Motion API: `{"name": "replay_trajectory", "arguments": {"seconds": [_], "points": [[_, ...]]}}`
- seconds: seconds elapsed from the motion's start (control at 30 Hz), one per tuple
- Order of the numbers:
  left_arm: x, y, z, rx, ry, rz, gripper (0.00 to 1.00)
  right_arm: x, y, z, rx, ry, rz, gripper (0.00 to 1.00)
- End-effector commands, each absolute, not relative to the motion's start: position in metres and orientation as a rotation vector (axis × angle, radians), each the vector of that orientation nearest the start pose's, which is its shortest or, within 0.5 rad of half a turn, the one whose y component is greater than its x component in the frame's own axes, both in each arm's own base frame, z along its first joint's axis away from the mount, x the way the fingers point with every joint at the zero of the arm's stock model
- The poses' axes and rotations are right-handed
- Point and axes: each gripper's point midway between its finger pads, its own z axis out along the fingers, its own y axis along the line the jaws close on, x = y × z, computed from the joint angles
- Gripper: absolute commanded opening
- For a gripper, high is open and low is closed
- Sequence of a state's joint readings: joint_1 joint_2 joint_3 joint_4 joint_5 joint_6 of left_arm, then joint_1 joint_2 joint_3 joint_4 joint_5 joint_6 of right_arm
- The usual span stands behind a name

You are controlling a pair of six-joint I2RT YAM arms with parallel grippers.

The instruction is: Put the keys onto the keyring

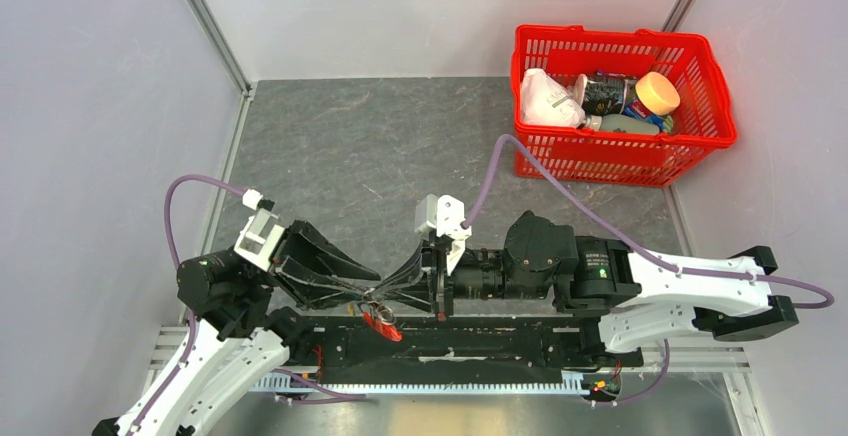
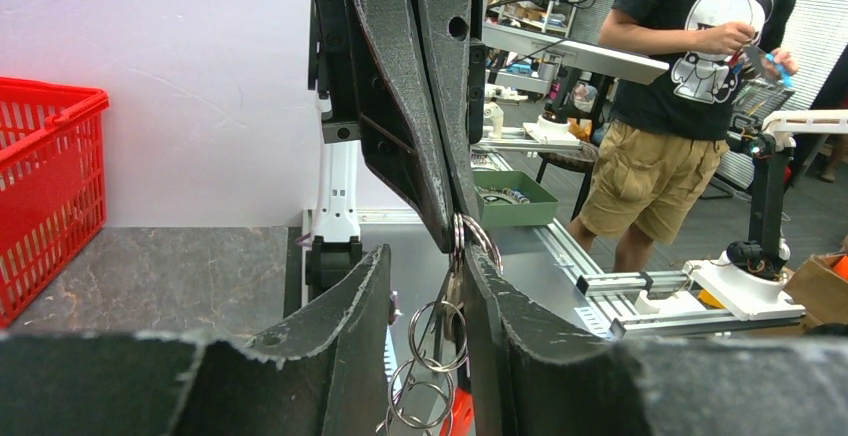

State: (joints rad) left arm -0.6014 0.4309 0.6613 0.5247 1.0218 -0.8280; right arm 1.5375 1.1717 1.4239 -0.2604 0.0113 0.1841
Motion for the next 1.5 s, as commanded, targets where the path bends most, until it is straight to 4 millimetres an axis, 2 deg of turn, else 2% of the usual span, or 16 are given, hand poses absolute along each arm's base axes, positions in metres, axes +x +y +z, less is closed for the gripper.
{"name": "replay_trajectory", "arguments": {"seconds": [0.0, 0.17, 0.33, 0.63, 0.77, 1.07, 1.3, 1.47], "points": [[0.005, -0.203, 0.427, 0.997, 0.903, -1.607, 0.37, 0.010, 0.388, 0.474, -1.001, 1.270, 1.368, 0.00], [0.005, -0.203, 0.427, 1.000, 0.902, -1.609, 0.26, 0.012, 0.389, 0.471, -1.003, 1.276, 1.359, 0.00], [0.005, -0.203, 0.428, 1.003, 0.898, -1.610, 0.03, 0.015, 0.390, 0.468, -1.004, 1.284, 1.351, 0.00], [0.001, -0.201, 0.428, 1.002, 0.858, -1.605, 0.02, 0.020, 0.390, 0.457, -1.007, 1.319, 1.321, 0.00], [0.002, -0.201, 0.427, 0.999, 0.861, -1.603, 0.02, 0.020, 0.386, 0.456, -1.007, 1.324, 1.321, 0.18], [0.007, -0.204, 0.424, 0.995, 0.879, -1.597, 0.02, 0.022, 0.364, 0.457, -0.978, 1.316, 1.317, 0.43], [0.012, -0.208, 0.420, 1.014, 0.917, -1.583, 0.02, 0.031, 0.349, 0.455, -0.959, 1.317, 1.253, 0.48], [0.023, -0.214, 0.417, 1.017, 0.985, -1.556, 0.02, 0.047, 0.345, 0.435, -0.970, 1.391, 1.122, 0.49]]}}
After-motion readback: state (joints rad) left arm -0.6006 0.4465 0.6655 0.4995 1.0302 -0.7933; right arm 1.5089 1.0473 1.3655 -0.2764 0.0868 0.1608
